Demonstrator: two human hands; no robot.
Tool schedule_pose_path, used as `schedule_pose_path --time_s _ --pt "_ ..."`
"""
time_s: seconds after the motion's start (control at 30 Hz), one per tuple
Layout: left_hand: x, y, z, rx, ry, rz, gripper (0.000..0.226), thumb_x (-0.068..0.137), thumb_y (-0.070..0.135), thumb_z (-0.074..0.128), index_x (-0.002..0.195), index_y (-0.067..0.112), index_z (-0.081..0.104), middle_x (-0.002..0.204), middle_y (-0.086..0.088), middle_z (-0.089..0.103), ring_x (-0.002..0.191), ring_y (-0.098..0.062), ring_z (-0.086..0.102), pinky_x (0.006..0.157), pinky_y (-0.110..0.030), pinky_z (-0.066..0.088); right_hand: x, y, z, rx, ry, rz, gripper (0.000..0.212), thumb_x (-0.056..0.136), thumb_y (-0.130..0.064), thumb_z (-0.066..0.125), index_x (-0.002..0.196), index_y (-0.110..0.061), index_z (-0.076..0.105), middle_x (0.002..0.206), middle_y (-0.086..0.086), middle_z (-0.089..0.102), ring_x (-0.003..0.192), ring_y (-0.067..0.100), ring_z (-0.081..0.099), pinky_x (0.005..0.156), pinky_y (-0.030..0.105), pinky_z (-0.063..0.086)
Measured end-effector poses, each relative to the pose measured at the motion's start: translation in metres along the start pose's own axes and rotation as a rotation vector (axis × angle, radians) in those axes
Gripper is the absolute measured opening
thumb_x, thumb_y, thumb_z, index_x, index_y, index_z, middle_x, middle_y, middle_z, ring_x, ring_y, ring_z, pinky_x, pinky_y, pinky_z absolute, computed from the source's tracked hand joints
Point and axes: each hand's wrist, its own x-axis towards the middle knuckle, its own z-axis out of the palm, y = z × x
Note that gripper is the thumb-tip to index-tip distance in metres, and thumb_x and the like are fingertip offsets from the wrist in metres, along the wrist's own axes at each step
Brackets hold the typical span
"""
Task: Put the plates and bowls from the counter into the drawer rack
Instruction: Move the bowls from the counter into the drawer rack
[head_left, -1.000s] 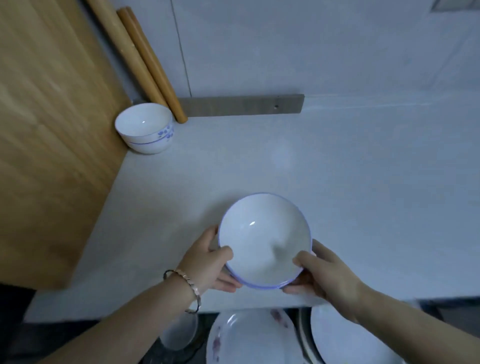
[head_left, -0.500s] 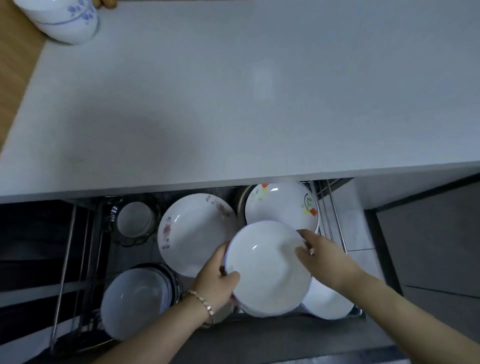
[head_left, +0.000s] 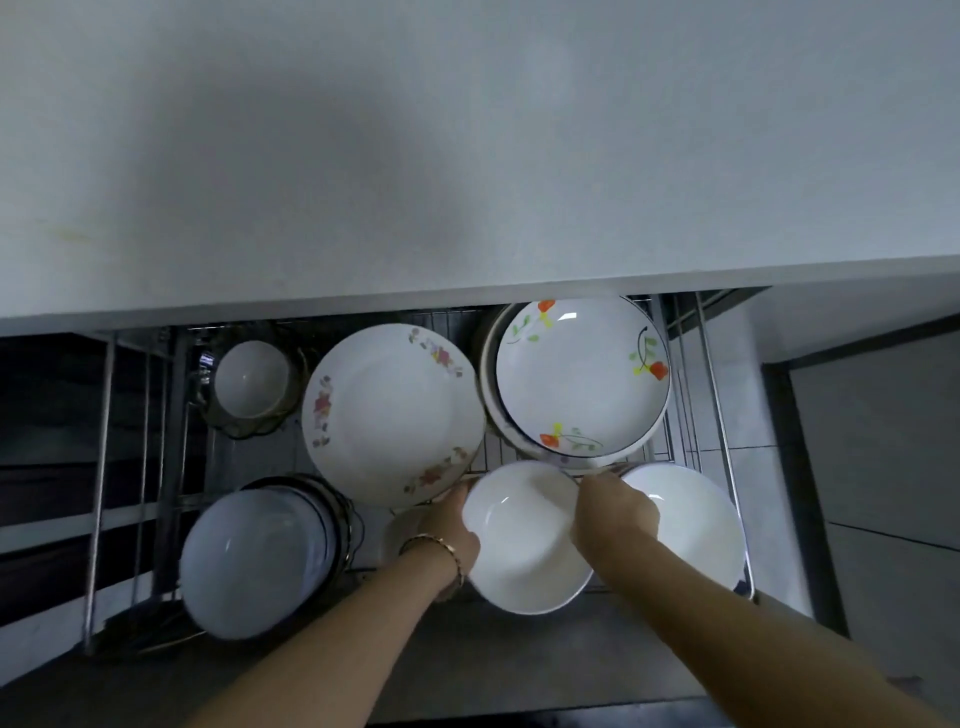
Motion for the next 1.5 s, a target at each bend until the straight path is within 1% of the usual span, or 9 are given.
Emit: schedule_pose_path --time_s 0.4,0.5,0.6,0.7,0.97,1.1,1.23,1.37,1.5 --pt "0.012 0.003 0.016 0.147 -0.076 -0.099 0.062 0.096 0.005 0.041 0.150 0.012 0.011 0.143 -0.019 0.044 0.129 -0.031 0.046 0.106 -0.035 0.038 0.004 0.010 0.009 -0.072 0.048 -0.167 0.038 0.092 -0.007 0.044 0.129 -0.016 0.047 0.126 0.003 0.056 0.108 0.026 0.063 0.082 0.029 0.050" --pt "0.010 0.003 0.007 0.337 -0.078 -0.025 0.050 0.099 0.023 0.039 0.145 0.012 0.023 0.140 -0.013 0.046 0.127 -0.026 0.048 0.103 -0.034 0.041 0.000 0.008 0.004 -0.082 0.020 -0.167 0.033 0.093 -0.011 0.048 0.125 -0.013 0.051 0.124 0.004 0.056 0.108 0.025 0.063 0.084 0.029 0.050" --pt "0.005 0.000 -0.014 0.367 -0.075 0.081 0.035 0.098 0.031 0.035 0.123 0.013 0.052 0.116 -0.008 0.060 0.104 -0.023 0.058 0.087 -0.030 0.046 -0.006 0.001 -0.010 -0.077 0.023 -0.214 0.029 0.094 -0.021 0.048 0.121 -0.013 0.055 0.119 0.004 0.061 0.104 0.022 0.065 0.084 0.028 0.051" --pt "-0.008 0.004 -0.058 0.198 0.054 0.167 0.020 0.095 0.023 0.043 0.099 0.016 0.061 0.096 -0.004 0.060 0.098 -0.023 0.059 0.080 -0.025 0.045 -0.014 -0.015 -0.045 -0.062 -0.027 -0.328 0.030 0.095 -0.024 0.044 0.120 -0.012 0.056 0.122 0.007 0.062 0.111 0.024 0.060 0.092 0.032 0.048" --pt "-0.065 0.004 -0.239 -0.079 0.495 0.301 0.020 0.091 0.012 0.049 0.103 0.008 0.065 0.102 -0.013 0.071 0.093 -0.029 0.066 0.089 -0.037 0.053 -0.058 -0.127 -0.185 0.091 0.042 -0.584 0.035 0.092 -0.026 0.046 0.123 -0.016 0.059 0.130 0.005 0.059 0.120 0.022 0.054 0.100 0.028 0.042" --pt "-0.069 -0.013 -0.331 -0.124 0.641 0.261 0.020 0.090 0.011 0.049 0.104 0.008 0.063 0.109 -0.014 0.068 0.100 -0.031 0.064 0.090 -0.035 0.051 -0.060 -0.209 -0.250 0.242 0.117 -0.596 0.035 0.092 -0.027 0.048 0.122 -0.013 0.060 0.127 0.007 0.061 0.118 0.023 0.057 0.101 0.030 0.043" --pt "-0.052 -0.023 -0.413 -0.121 0.740 0.212 0.024 0.091 0.014 0.046 0.111 0.009 0.060 0.115 -0.010 0.064 0.105 -0.029 0.059 0.085 -0.027 0.045 -0.038 -0.293 -0.301 0.557 0.088 -0.533 0.038 0.093 -0.026 0.046 0.113 0.001 0.063 0.105 0.019 0.070 0.085 0.028 0.065 0.082 0.034 0.050" --pt "-0.020 -0.028 -0.468 -0.164 0.785 0.174 0.029 0.092 0.015 0.043 0.118 0.012 0.057 0.124 -0.009 0.060 0.112 -0.028 0.057 0.091 -0.028 0.044 -0.012 -0.373 -0.347 0.940 0.017 -0.392 0.043 0.092 -0.035 0.049 0.116 0.000 0.055 0.096 0.014 0.060 0.061 0.022 0.057 0.064 0.029 0.052" --pt "0.012 -0.029 -0.493 -0.259 0.753 0.168 0.031 0.090 0.015 0.043 0.118 0.014 0.056 0.124 -0.010 0.060 0.112 -0.030 0.058 0.095 -0.031 0.047 0.020 -0.437 -0.387 1.233 -0.018 -0.315 0.049 0.090 -0.041 0.053 0.124 -0.006 0.049 0.107 0.019 0.056 0.071 0.026 0.061 0.067 0.033 0.054"
